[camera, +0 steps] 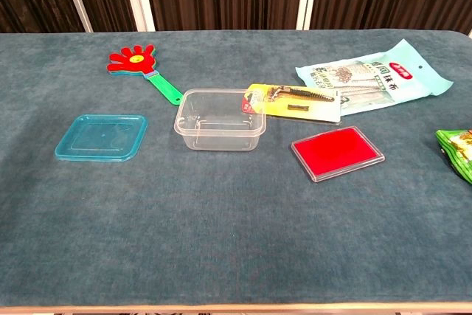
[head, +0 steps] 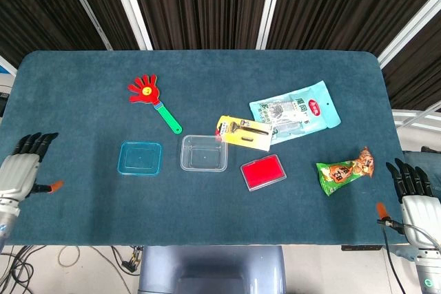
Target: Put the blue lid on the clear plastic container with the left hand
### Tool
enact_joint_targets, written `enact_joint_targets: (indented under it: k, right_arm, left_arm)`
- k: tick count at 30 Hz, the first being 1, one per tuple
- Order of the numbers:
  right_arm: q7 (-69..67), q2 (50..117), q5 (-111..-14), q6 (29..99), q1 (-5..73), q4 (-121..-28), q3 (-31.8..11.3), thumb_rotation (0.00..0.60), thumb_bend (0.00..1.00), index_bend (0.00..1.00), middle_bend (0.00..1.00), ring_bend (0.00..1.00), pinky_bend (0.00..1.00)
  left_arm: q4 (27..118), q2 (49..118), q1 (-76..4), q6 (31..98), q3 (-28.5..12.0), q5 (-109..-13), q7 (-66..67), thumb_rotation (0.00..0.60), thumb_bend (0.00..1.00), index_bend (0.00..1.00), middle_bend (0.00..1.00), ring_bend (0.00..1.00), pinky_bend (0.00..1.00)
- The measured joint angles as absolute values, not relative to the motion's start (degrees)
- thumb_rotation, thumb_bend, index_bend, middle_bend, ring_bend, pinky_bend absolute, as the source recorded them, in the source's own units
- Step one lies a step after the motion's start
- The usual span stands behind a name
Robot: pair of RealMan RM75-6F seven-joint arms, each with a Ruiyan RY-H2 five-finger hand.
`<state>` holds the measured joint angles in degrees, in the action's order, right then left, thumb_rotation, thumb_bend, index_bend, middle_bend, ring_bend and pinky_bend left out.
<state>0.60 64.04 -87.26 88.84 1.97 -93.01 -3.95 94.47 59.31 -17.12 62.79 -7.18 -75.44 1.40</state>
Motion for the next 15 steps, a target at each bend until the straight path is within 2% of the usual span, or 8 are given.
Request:
enact_joint_targets:
  k: [4, 15]
  right_arm:
    - [0.24, 63.92, -86.93, 88.73, 1.88, -93.43, -4.01, 0.600, 0.39, 0.01, 0.00, 0.00, 0.00]
    - [-0.45, 63.67, -85.63, 87.98, 1.88, -93.87, -4.31, 0.600, 0.39, 0.01, 0.00, 0.00, 0.00]
  left_arm:
    - [94.94, 59.14, -22.13, 55.84, -8.34, -71.07, 6.27, 0.600, 0.10, 0.06, 0.06, 0.00, 0.02]
    - [91.72, 68.72, -32.39, 49.49, -9.67, -56.73, 21.31, 0.600, 0.10, 0.05, 0.06, 0.00, 0.02]
